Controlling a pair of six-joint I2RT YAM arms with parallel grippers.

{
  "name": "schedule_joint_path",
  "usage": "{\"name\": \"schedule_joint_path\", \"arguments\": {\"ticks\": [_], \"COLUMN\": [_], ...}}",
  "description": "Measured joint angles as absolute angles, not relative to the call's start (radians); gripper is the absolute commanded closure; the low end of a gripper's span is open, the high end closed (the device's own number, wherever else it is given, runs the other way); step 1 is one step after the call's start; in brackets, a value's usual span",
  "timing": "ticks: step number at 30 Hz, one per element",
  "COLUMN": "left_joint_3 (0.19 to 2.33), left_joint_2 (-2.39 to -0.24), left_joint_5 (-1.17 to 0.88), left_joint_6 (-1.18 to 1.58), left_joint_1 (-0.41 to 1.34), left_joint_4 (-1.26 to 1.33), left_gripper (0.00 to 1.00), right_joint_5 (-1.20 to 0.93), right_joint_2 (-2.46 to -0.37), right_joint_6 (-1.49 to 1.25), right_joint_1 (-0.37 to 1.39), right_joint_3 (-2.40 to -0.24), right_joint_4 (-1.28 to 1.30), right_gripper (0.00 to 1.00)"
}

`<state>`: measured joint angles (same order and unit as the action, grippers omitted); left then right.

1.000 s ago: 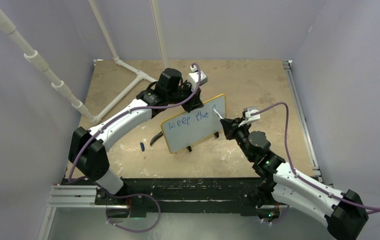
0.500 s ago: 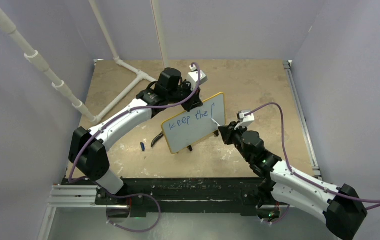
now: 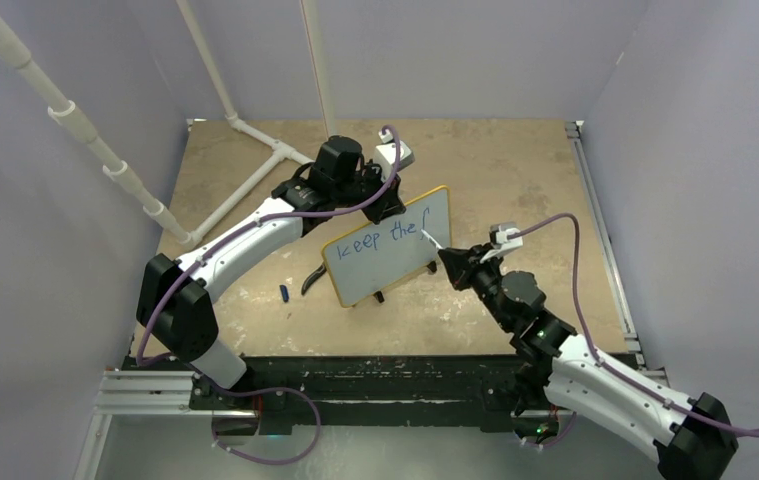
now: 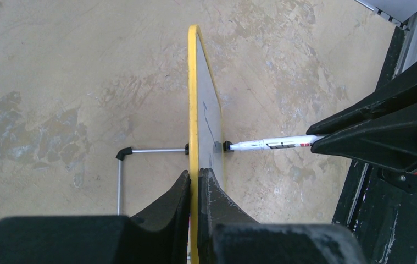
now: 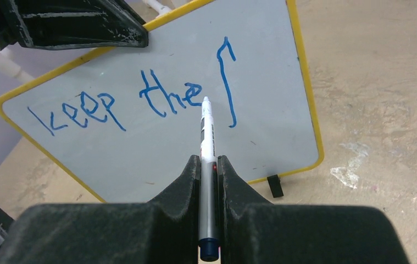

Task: Write a sentence on the whiteboard

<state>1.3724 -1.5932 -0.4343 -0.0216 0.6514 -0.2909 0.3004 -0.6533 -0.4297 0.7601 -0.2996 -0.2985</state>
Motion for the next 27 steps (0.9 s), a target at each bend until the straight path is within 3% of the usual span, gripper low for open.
{"name": "schedule_joint_path", "arguments": {"ticks": [27], "left_joint_3": [1.372], "left_joint_2": [-1.593], "left_joint_5": [-0.433], "left_joint_6": [-0.023], "left_joint_1": [0.651], "left_joint_4": [-0.289], "left_gripper": [1.00], "right_joint_5": [0.372], "right_joint_2": [-0.791], "right_joint_6": [-0.393], "right_joint_1": [0.763], "right_joint_3": [-0.305], "right_joint_4": [-0.405], "right_gripper": [1.00]}}
